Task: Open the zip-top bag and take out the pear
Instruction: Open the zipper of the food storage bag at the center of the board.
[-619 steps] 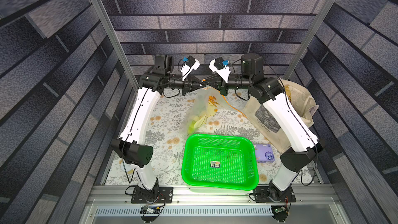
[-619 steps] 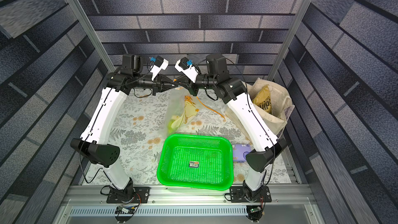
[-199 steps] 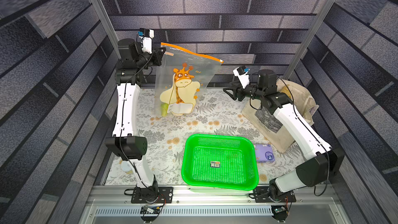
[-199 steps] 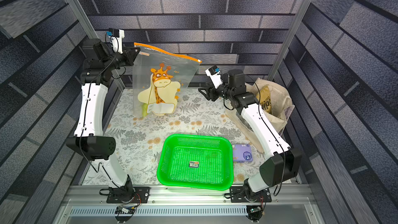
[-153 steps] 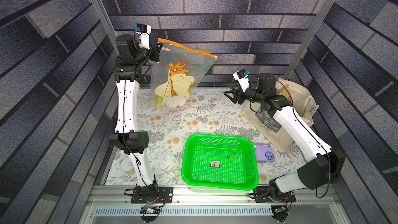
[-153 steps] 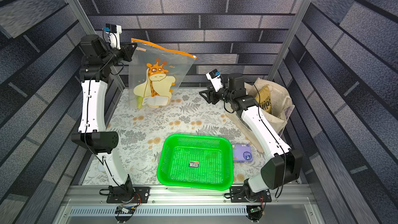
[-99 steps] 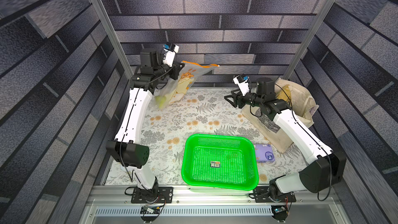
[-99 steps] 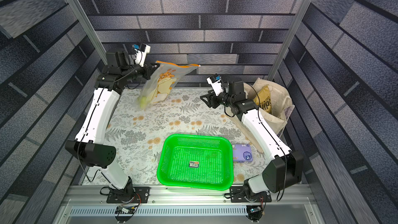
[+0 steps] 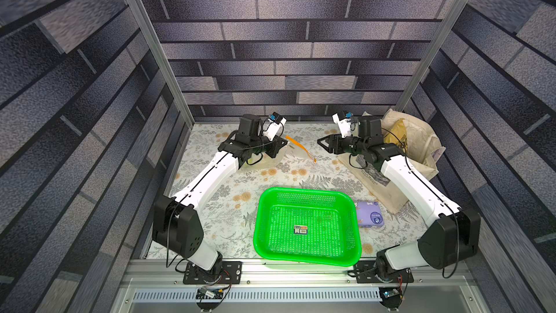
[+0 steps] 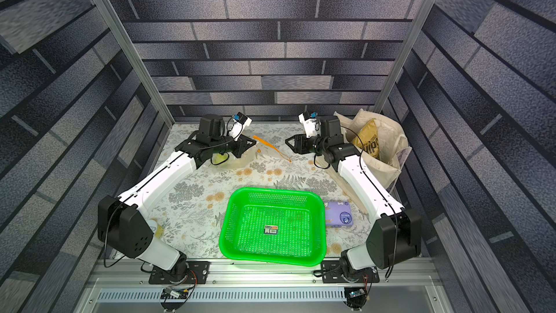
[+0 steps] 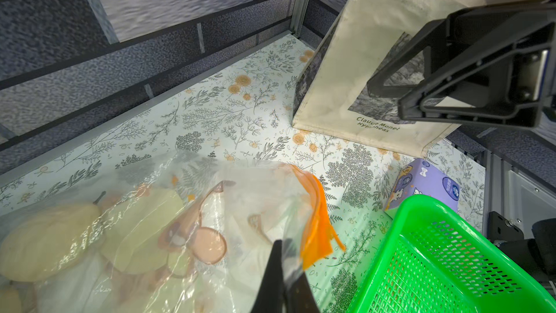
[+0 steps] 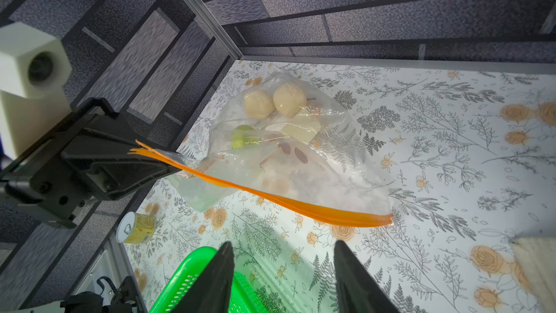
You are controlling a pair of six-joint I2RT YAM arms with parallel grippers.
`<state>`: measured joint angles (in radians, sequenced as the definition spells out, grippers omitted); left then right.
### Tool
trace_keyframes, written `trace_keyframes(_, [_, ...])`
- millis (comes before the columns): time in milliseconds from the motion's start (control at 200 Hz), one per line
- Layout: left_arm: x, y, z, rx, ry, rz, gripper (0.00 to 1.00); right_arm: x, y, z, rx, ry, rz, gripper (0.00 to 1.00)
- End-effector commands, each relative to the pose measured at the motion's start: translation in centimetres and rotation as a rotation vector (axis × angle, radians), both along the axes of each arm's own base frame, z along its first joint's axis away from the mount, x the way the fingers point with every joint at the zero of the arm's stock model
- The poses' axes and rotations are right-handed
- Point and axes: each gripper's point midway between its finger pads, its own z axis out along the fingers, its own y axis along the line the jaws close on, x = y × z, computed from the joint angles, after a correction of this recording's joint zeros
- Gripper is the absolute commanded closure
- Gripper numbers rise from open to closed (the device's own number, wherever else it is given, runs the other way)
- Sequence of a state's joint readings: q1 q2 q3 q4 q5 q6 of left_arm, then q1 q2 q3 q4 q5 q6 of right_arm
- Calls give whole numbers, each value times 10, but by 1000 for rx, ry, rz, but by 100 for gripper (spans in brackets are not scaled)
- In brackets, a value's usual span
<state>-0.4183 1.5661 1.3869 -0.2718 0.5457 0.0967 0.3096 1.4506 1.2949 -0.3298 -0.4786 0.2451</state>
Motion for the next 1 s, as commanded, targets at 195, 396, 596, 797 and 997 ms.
trace_keyframes(195, [-16,-31,-7,28,21,-125,92,-15,-19,-39,15,245,-148,54])
trace_keyframes(396, [-26,-35,-25,43,59,-152,92,-17,-26,-67,12,320,-187,68])
trace_keyframes(596, [-33,-35,-39,67,89,-160,92,-15,-35,-96,-44,363,-236,78])
trace_keyframes(797, [-35,-34,-41,69,91,-154,92,0,-34,-122,-72,402,-257,95])
trace_keyframes(997, [-34,-32,-40,72,86,-144,92,20,-34,-146,-104,430,-286,99])
